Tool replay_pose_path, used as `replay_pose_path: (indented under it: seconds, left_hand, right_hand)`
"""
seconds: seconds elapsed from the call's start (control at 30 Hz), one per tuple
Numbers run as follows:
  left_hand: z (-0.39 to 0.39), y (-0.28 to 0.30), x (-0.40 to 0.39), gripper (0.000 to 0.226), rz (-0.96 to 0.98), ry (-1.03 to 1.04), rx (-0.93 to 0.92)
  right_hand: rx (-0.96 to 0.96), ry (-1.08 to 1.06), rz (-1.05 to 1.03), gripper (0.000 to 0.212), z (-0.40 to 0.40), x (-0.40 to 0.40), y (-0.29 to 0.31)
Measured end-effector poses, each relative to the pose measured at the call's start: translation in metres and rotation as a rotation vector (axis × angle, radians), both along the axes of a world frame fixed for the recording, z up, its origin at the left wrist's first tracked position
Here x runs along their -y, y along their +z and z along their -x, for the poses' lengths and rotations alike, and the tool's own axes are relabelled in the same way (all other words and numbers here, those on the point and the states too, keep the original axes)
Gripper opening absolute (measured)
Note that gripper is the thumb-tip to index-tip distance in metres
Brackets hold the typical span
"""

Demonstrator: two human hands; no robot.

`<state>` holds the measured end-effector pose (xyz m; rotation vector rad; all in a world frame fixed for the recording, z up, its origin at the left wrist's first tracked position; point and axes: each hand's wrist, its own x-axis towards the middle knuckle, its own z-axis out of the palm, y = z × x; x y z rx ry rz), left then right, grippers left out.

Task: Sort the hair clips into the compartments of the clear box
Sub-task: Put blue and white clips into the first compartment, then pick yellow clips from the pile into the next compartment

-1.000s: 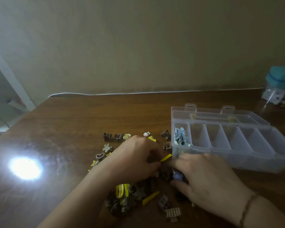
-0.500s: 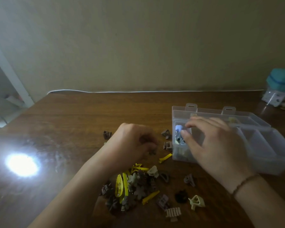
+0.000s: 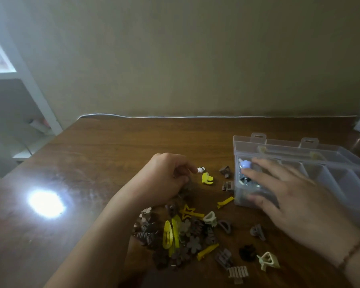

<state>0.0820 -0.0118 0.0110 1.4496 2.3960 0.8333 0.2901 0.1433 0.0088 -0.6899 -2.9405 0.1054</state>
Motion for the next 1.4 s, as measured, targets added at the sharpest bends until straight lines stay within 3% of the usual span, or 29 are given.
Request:
replay_pose_path:
  seconds: [0.1, 0.17, 0.33, 0.43, 0.67, 0.73, 0.87, 0.97, 1.03, 1.13, 1.4]
  left_hand:
    - [0.006, 0.001, 0.005, 0.03, 0.024, -0.046, 0.028]
    - [0.013, 0.002, 0.01, 0.027, -0.011, -0.043, 0.036]
    - [0.046, -0.006, 0.024, 0.028, -0.198, 0.225, 0.008]
    - [0.059, -0.013, 0.029, 0.026, -0.093, 0.325, -0.036]
    - [0.063, -0.017, 0.032, 0.031, 0.111, 0.202, 0.011]
    - [0.062, -0.017, 0.031, 0.035, 0.115, 0.195, 0.014]
    - [0.065, -0.012, 0.037, 0.038, 0.14, 0.201, 0.029]
    - [0.072, -0.011, 0.045, 0.032, 0.16, 0.23, 0.029]
    - [0.074, -0.01, 0.049, 0.026, 0.188, 0.228, 0.022]
    - [0.076, -0.008, 0.054, 0.019, 0.233, 0.208, 0.017]
    - [0.074, -0.009, 0.053, 0.016, 0.248, 0.239, 0.028]
  right_hand:
    - [0.003, 0.051, 0.049, 0.048, -0.005, 0.003, 0.002]
    - [0.015, 0.084, 0.069, 0.056, -0.009, 0.0, 0.002]
    - [0.002, 0.162, 0.184, 0.064, -0.027, -0.019, 0.001]
    - [-0.024, 0.119, 0.224, 0.067, -0.03, -0.017, 0.012]
    - [-0.289, 0.116, 0.023, 0.041, -0.01, -0.006, 0.033]
    - [-0.24, 0.183, -0.032, 0.038, 0.013, 0.005, 0.041]
    - [0.154, 0.288, -0.226, 0.044, 0.073, 0.026, 0.046]
    - [0.308, 0.319, -0.168, 0.048, 0.112, 0.037, 0.037]
    - [0.293, 0.354, -0.102, 0.048, 0.127, 0.042, 0.03]
    - [0.133, 0.476, -0.072, 0.03, 0.136, 0.054, 0.023]
    - [0.071, 0.541, -0.268, 0.02, 0.148, 0.075, 0.002]
